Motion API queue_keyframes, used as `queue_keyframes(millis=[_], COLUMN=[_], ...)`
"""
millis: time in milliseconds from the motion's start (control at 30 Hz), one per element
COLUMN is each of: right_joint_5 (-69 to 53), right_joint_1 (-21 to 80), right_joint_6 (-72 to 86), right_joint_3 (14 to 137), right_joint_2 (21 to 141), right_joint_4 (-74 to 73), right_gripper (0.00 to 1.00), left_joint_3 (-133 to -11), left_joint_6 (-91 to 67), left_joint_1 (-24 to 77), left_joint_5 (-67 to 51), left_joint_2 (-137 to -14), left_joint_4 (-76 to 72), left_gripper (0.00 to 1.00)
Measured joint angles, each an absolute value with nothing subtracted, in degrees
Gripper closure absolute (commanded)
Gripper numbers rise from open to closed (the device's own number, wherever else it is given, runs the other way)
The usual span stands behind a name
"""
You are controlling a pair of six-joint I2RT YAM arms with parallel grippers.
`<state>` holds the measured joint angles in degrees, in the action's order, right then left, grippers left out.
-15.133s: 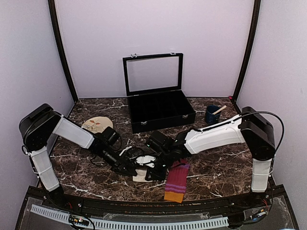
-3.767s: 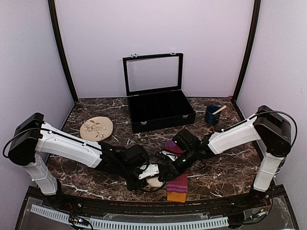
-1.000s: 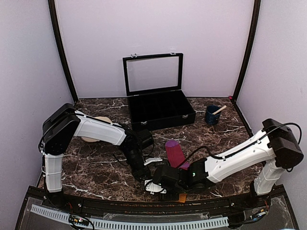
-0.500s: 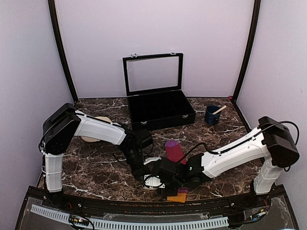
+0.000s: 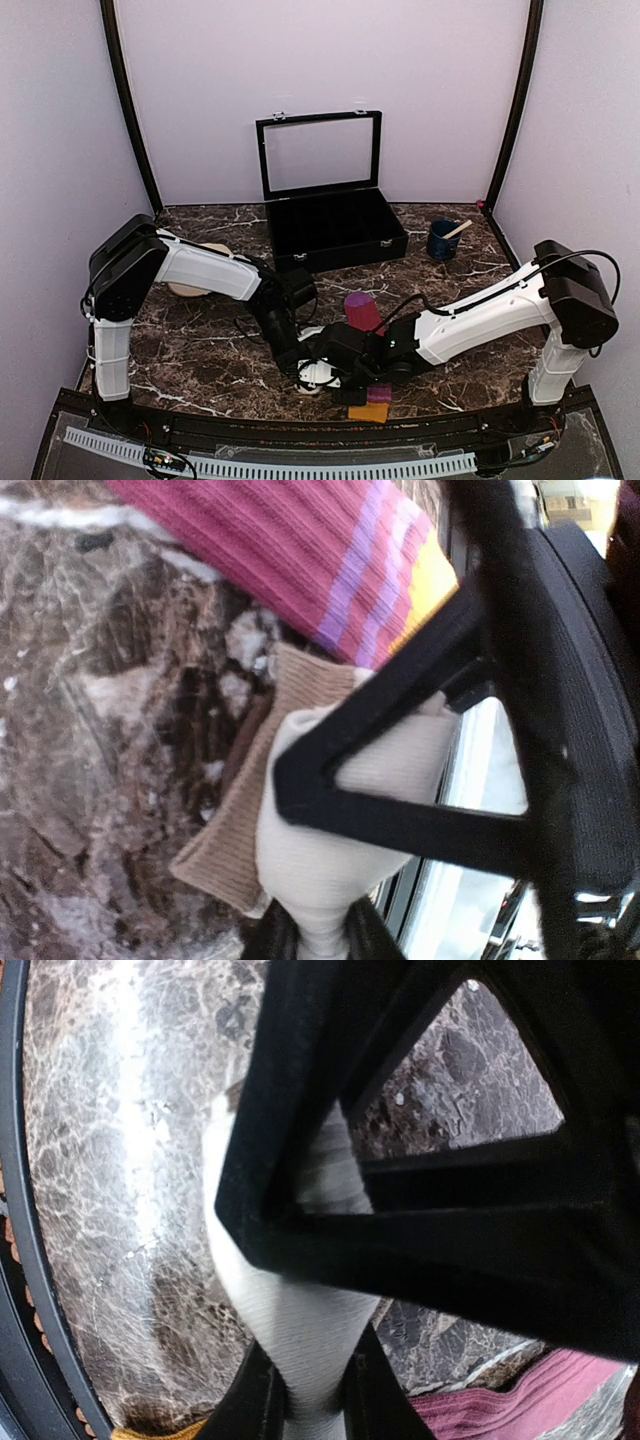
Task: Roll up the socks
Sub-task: Pick up the sock from the center of the board.
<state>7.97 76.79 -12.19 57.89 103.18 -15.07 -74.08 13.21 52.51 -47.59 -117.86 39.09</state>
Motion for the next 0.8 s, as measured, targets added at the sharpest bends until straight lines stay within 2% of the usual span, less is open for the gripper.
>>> queue_keyframes(millis=[100,267,800], right_joint_5=[7.4,7.3,7.9], right_joint_1=[76.7,76.5,75.9], right_joint_6=[-11.2,-8.5,0.9], right_joint_3=[57.9,57.9,57.7], right_joint_2=[103.2,103.2,101.9], right_joint_4=[-15.1,-14.9,-17.0], right_gripper=[1.00,1.00,1.00], left_joint_3=[-73.3,-69.2,-52.3], left_joint_6=[11.2,6.8,-7.8], left_joint_1=[51.5,49.9,43.6], left_joint_5=[-47.6,-47.8,-37.5], left_joint_2=[-117.8,-115.6,-99.9], left_joint_4=[37.8,33.0,15.4], left_gripper=[0.70,0.64,0.62])
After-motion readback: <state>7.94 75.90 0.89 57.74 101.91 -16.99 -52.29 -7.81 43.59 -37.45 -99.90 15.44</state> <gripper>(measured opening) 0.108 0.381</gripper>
